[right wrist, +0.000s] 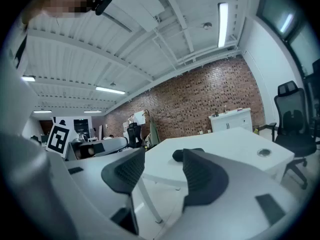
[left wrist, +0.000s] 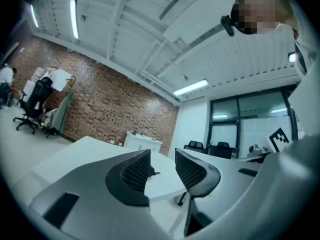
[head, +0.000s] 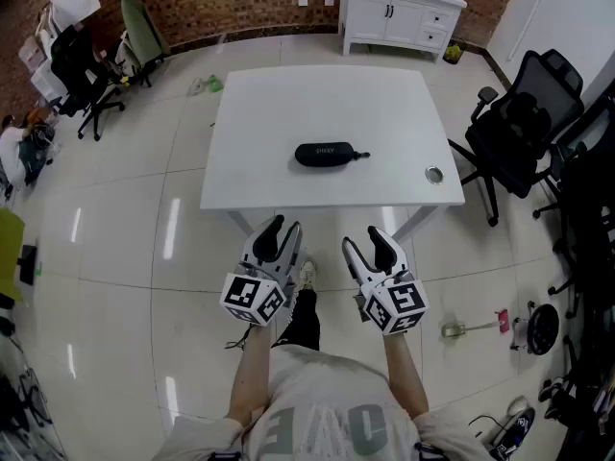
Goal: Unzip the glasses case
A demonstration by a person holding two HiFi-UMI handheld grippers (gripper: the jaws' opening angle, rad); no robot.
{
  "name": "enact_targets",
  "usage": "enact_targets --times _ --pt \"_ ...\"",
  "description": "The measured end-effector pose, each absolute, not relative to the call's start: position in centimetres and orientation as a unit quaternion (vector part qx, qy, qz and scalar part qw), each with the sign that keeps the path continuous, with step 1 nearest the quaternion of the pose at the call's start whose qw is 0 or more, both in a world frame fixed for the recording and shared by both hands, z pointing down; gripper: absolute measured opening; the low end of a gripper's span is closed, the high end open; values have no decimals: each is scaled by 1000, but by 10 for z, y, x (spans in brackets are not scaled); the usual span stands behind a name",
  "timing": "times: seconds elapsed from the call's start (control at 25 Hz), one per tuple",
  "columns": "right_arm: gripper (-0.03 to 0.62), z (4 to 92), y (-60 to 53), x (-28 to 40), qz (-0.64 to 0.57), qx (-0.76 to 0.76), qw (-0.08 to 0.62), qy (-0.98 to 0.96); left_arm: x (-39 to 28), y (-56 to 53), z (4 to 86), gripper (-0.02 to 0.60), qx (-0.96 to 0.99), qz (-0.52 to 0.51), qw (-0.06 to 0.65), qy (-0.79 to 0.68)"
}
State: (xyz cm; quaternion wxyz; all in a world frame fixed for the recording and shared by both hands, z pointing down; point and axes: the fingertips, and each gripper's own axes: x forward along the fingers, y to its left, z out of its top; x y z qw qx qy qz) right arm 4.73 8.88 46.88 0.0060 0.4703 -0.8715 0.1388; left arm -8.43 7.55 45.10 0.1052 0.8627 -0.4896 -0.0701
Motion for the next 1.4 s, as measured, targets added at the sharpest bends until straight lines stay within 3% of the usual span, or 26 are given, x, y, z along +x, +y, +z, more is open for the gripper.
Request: enact_targets --times 0.24,0.44,0.84,1.4 --pt "218 493 -80 7 163 493 64 -852 -105 -86 485 173 907 39 122 -401" --pt "218 551 -142 24 205 494 162 -829 -102 -152 521 175 904 90 159 -387" --pt "218 605 -173 24 264 449 251 -816 -99 -202 570 202 893 166 198 -369" --pt "216 603 -250 25 228 419 270 -836 -73 -198 584 216 884 170 265 -347"
